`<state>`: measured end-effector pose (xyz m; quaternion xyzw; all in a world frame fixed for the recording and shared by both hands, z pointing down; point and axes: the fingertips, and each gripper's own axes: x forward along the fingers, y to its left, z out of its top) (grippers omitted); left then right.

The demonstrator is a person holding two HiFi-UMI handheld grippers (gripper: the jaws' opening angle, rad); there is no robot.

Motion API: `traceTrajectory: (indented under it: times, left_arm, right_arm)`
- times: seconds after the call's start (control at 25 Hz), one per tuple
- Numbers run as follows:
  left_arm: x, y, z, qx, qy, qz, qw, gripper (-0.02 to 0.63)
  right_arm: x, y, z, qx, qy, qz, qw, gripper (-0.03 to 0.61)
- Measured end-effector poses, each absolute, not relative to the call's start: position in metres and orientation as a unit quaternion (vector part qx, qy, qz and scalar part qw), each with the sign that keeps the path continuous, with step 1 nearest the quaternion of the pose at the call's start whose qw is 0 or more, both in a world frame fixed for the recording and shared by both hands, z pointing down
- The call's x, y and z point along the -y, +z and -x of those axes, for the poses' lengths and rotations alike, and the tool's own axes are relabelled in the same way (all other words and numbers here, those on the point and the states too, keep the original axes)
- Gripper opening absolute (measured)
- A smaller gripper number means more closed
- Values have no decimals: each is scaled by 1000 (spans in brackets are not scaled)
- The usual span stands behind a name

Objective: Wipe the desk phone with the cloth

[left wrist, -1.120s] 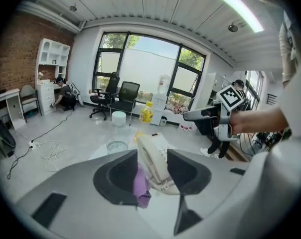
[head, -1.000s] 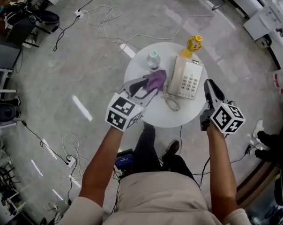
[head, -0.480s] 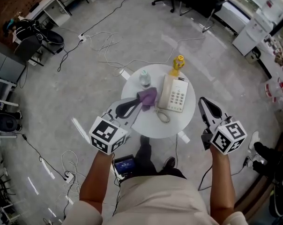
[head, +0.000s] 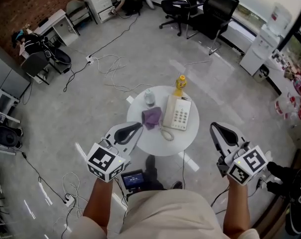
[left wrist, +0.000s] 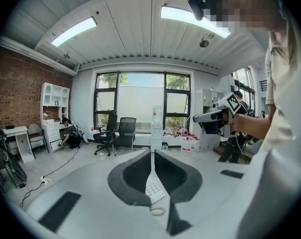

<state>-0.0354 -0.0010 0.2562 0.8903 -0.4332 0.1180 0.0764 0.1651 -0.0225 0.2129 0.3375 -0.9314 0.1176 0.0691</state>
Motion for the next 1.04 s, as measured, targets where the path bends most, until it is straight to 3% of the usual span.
traceTrajectory:
  times: [1.04]
  left_arm:
    - [-88,205,-12,448,95,-888,31,23]
  right_arm:
    - [-94,190,-249,928,97,-350,82,-9]
